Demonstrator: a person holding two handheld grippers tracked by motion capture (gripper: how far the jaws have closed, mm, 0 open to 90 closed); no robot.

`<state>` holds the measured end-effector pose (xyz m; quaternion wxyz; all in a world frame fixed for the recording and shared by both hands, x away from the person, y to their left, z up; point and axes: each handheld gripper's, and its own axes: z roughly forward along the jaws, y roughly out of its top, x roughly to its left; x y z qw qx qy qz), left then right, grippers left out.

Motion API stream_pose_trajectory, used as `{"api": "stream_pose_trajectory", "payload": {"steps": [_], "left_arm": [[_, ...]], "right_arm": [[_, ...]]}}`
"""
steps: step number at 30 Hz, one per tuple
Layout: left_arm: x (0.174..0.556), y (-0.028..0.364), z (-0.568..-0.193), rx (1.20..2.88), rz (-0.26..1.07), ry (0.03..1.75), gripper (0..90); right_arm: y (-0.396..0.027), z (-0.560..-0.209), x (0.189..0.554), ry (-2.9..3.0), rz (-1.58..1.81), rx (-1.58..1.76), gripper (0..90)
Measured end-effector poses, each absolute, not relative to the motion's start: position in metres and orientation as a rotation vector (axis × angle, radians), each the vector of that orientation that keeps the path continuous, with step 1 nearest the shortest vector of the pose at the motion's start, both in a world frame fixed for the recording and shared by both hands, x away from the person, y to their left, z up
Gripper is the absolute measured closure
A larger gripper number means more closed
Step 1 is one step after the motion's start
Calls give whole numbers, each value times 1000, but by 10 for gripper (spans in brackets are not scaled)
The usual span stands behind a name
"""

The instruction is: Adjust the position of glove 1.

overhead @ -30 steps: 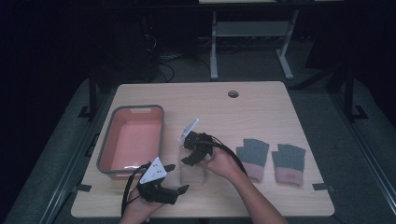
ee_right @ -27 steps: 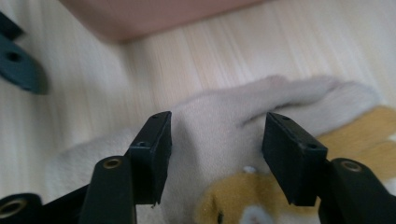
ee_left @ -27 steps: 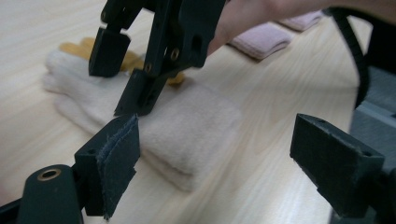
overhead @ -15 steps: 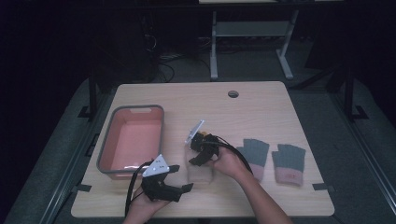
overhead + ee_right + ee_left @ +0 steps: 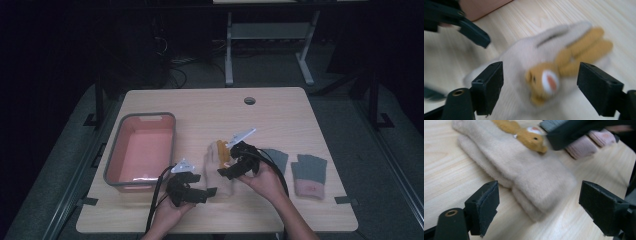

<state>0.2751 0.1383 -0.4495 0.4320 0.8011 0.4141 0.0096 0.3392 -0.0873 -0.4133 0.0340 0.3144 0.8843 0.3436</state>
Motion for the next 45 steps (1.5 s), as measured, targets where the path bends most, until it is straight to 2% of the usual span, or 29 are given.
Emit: {"api": "stream_pose_trajectory", "payload": {"steps": [3, 12, 27, 29, 33, 35, 36, 39, 45], "left_arm": [[277, 136, -450, 1990, 24, 1056, 231], [284, 126, -453, 2029, 46, 1136, 299], [289, 124, -462, 2043, 3, 1171, 347], [290, 124, -462, 2043, -22, 1166, 383], [292, 124, -463, 2016, -89, 1177, 470], [294, 125, -464, 2005, -116, 1179, 487], [294, 125, -464, 2005, -116, 1179, 523], [298, 125, -465, 1981, -149, 1189, 571], [301, 126, -466, 1945, -179, 1198, 611]], "right_arm": [[-96, -416, 333, 2700, 1109, 1040, 242], [-112, -444, 321, 2659, 1199, 1310, 391], [-112, -466, 325, 2599, 1302, 1559, 394], [-109, -466, 324, 2597, 1305, 1554, 395], [-105, -468, 322, 2596, 1329, 1564, 476], [-105, -468, 321, 2591, 1331, 1573, 492], [-105, -471, 320, 2578, 1368, 1592, 548], [-106, -473, 320, 2571, 1395, 1627, 584], [-107, -472, 319, 2584, 1436, 1617, 702]]}}
